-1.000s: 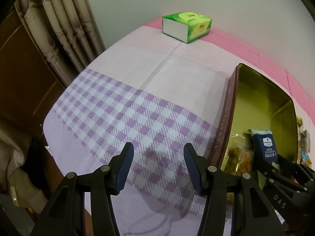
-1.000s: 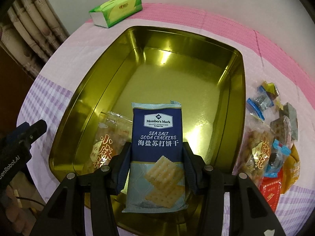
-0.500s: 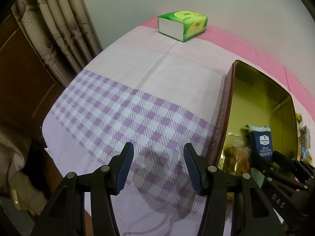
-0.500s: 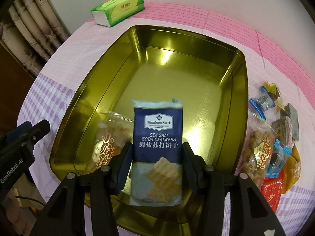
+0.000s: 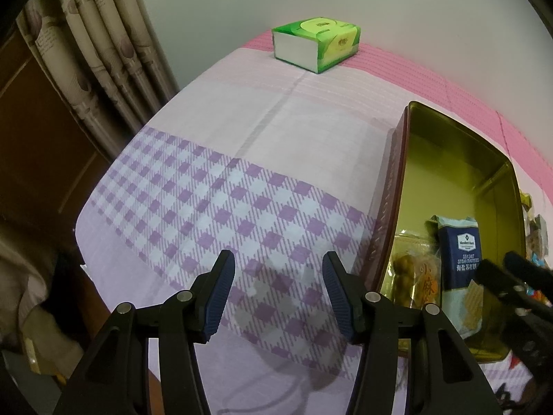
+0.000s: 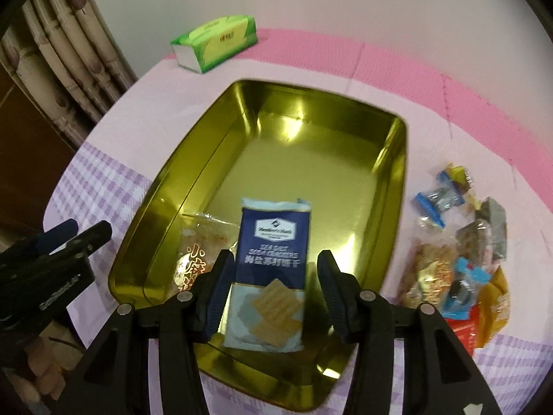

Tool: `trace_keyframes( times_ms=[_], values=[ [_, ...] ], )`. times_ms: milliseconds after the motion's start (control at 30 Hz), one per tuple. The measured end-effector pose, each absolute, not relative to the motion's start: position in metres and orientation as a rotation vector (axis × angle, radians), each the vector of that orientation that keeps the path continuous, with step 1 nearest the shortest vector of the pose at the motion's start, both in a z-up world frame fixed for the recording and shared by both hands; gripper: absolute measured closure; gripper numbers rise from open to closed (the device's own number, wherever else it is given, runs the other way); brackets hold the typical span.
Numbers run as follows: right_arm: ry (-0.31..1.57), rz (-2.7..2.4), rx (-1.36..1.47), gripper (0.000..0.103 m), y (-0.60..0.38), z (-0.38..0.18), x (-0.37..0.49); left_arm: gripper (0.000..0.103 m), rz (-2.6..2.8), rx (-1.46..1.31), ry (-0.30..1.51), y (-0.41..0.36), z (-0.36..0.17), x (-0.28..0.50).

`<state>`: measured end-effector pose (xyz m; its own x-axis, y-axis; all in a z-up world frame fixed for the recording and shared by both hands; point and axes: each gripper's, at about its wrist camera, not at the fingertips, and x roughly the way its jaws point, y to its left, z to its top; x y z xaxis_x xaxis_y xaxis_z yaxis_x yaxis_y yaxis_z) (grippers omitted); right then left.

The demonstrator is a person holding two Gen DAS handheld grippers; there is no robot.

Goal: Organize snacks
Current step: 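Lower the soda crackers pack into the gold tin and open the right gripper, then grasp the yellow snack bag with the right gripper while the left grasps the red pack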

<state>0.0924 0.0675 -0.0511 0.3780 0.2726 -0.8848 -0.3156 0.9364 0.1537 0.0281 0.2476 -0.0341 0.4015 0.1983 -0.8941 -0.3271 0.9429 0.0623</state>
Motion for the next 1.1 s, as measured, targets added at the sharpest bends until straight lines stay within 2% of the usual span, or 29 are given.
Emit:
trace_keyframes(
  times_ms=[300,633,1100],
  values=[
    [1.073,0.305,-0.038,0.055,-0.006,-0.031,0.090,0.049,0.337,-0.108,1.104,0.245,-0.032,0.028],
    [1.121,0.160,-0.029,0.054,-0.115,-0.050,0.095,0.048,0.316,-0.088,1.102,0.236,-0.030,0.027],
    [1.156,0.192,-0.052,0.052,-0.140,-0.085,0.095,0.046,0.256,-0.044,1.074,0.206,-0.010,0.017]
  ],
)
